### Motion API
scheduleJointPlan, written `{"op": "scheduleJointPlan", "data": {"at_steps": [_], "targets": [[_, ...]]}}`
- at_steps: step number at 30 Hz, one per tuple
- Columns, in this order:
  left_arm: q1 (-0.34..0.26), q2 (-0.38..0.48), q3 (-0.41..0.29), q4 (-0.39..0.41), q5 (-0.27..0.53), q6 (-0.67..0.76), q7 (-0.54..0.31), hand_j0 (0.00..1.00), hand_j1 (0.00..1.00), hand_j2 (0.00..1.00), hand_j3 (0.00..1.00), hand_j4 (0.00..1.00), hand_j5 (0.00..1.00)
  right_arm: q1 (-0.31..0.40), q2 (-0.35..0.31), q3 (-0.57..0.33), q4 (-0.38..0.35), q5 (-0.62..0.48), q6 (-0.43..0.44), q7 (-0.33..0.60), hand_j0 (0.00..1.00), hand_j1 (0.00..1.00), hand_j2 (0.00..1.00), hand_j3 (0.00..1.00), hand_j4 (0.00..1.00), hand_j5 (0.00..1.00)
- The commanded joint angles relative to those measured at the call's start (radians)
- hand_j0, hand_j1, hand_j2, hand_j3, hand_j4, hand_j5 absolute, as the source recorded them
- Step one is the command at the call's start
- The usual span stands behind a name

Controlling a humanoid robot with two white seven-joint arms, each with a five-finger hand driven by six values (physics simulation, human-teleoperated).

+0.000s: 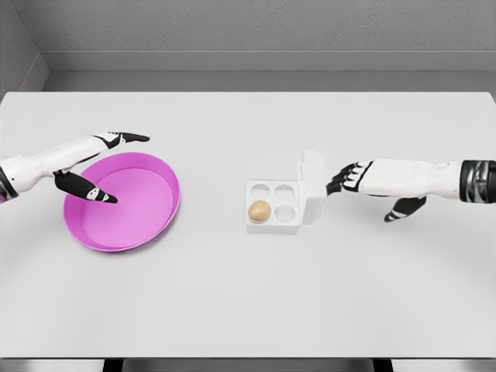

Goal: Pack egg into the box and close the box lid

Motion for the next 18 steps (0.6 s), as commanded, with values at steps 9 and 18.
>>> {"op": "scheduleJointPlan", "data": {"at_steps": [9, 18], "targets": [[0.002, 0.001, -0.007, 0.000, 0.004, 0.003, 0.000, 1.00, 1.00, 1.00, 1.00, 1.00, 1.00, -0.021, 0.003, -0.007, -0.058, -0.008, 0.003, 0.000, 1.00, 1.00, 1.00, 1.00, 1.00, 1.00], [0.005, 0.001, -0.005, 0.001, 0.008, 0.003, 0.000, 1.00, 1.00, 1.00, 1.00, 1.00, 1.00, -0.031, 0.205, 0.039, 0.019, 0.066, 0.003, 0.000, 1.00, 1.00, 1.00, 1.00, 1.00, 1.00]]}}
